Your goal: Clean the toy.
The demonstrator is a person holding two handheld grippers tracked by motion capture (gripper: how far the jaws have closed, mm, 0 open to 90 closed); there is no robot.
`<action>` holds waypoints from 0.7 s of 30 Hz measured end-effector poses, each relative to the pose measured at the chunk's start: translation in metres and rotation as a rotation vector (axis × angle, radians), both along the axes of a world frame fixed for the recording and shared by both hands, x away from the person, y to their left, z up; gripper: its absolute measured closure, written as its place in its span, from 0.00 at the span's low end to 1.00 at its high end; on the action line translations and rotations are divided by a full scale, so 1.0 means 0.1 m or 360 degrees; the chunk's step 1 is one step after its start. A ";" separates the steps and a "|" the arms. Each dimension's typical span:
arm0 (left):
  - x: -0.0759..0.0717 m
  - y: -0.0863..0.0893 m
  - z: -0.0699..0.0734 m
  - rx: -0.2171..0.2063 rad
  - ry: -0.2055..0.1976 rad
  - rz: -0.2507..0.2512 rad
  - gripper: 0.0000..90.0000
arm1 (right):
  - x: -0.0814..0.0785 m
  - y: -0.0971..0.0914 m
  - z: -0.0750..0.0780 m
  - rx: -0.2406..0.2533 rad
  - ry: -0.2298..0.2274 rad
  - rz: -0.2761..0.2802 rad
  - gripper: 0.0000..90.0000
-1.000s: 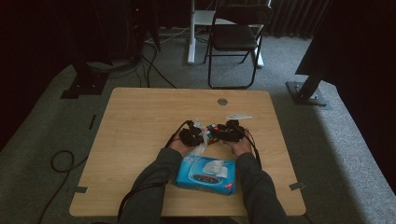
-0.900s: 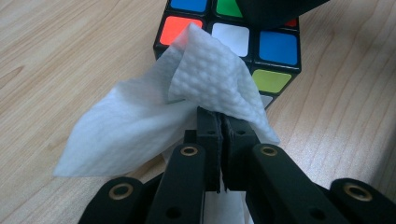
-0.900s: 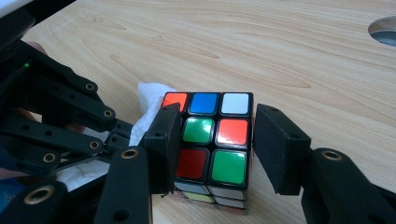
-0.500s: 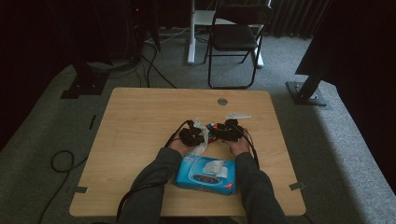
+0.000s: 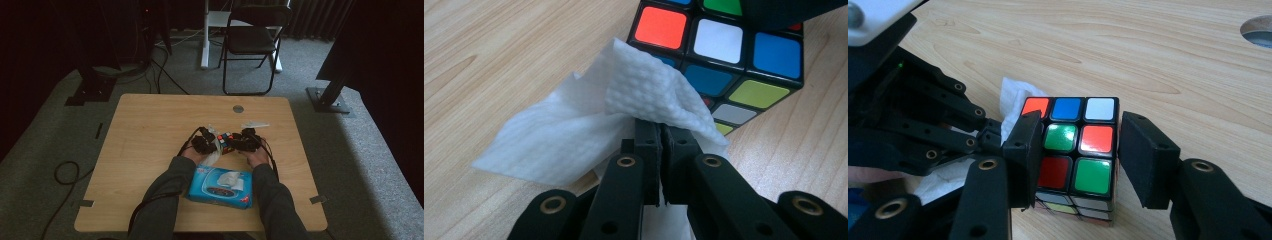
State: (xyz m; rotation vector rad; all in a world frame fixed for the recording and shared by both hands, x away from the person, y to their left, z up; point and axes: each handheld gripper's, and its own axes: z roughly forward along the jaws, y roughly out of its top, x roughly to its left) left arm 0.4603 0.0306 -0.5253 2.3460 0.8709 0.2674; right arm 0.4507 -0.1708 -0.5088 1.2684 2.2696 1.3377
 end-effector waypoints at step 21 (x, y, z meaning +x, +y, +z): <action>-0.05 0.08 0.13 -0.0099 -0.0109 -0.0033 0.97 | 0.02 0.01 0.00 -0.0001 0.0010 -0.0049 0.58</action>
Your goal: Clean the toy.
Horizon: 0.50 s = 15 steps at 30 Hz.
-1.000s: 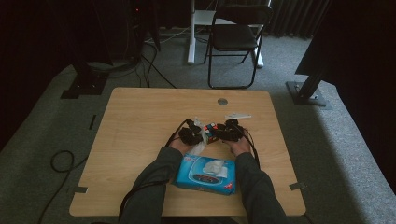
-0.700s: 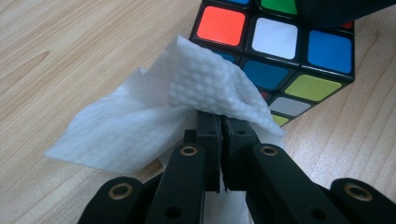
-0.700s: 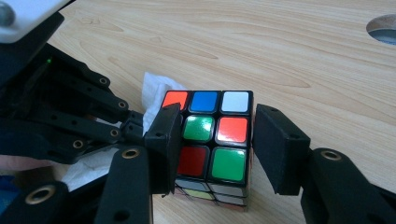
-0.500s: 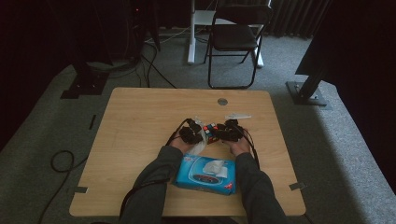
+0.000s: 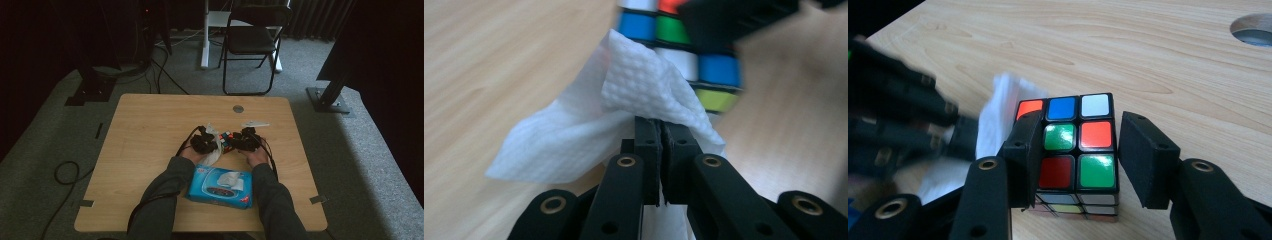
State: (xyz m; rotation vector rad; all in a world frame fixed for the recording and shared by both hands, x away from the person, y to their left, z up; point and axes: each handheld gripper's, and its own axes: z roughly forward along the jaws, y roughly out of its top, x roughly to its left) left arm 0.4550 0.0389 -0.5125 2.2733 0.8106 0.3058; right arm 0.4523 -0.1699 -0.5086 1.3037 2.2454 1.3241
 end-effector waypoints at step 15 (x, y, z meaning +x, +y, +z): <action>0.14 0.05 0.05 0.0027 -0.0072 0.0233 0.96 | -0.09 -0.01 0.03 -0.0094 -0.0041 0.0133 0.36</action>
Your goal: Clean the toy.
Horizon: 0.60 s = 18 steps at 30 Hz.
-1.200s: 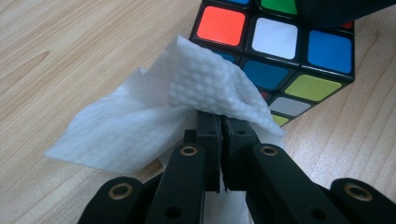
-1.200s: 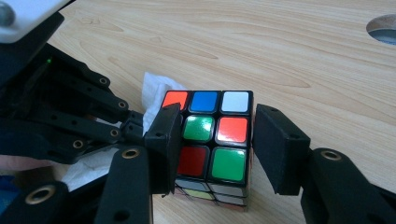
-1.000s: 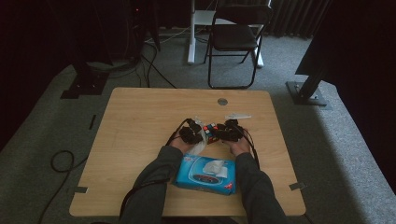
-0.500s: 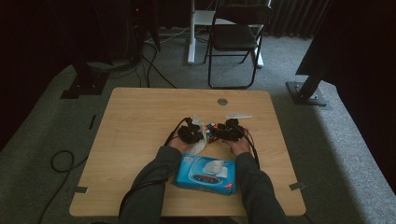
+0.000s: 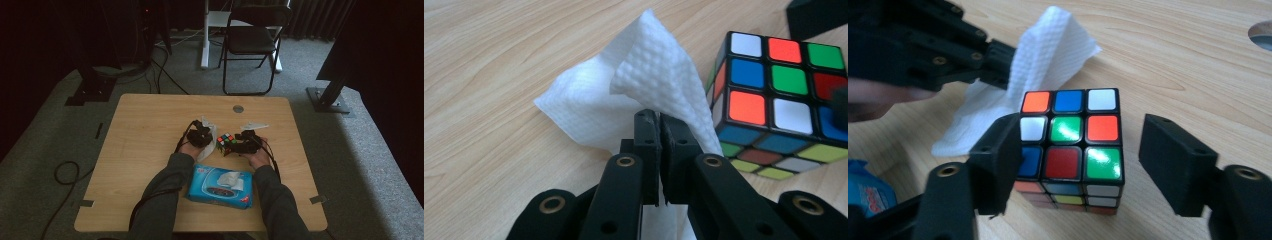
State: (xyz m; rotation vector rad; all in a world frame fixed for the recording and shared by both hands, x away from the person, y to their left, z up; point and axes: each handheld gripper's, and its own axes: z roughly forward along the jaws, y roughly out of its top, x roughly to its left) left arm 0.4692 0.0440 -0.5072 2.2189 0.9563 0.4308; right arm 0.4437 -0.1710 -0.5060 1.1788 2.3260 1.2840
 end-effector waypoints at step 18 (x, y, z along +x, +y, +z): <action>-0.15 -0.02 -0.02 -0.0065 -0.0016 -0.0099 0.95 | -0.05 -0.01 -0.05 -0.0123 -0.0019 0.0067 0.23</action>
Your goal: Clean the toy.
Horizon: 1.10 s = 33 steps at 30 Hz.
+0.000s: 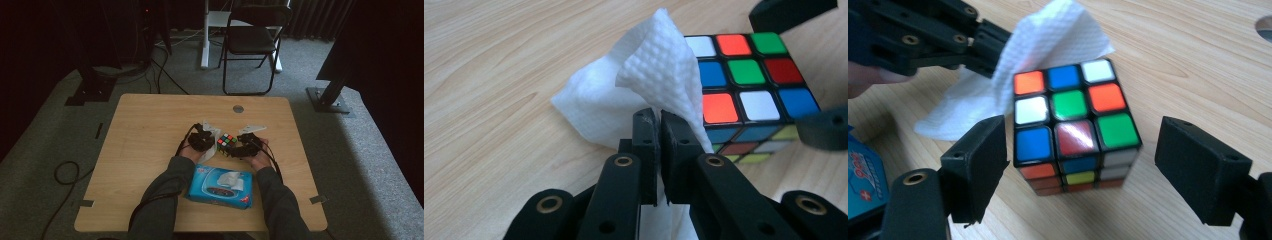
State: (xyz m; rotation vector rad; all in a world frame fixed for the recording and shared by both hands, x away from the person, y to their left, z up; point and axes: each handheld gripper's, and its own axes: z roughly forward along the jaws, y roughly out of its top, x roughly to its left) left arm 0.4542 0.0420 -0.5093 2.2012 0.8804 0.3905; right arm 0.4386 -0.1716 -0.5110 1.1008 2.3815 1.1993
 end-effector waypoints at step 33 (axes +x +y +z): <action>-0.05 -0.08 0.04 -0.0008 0.0010 -0.0143 0.96 | 0.11 -0.11 0.07 0.0186 0.0069 -0.0119 0.65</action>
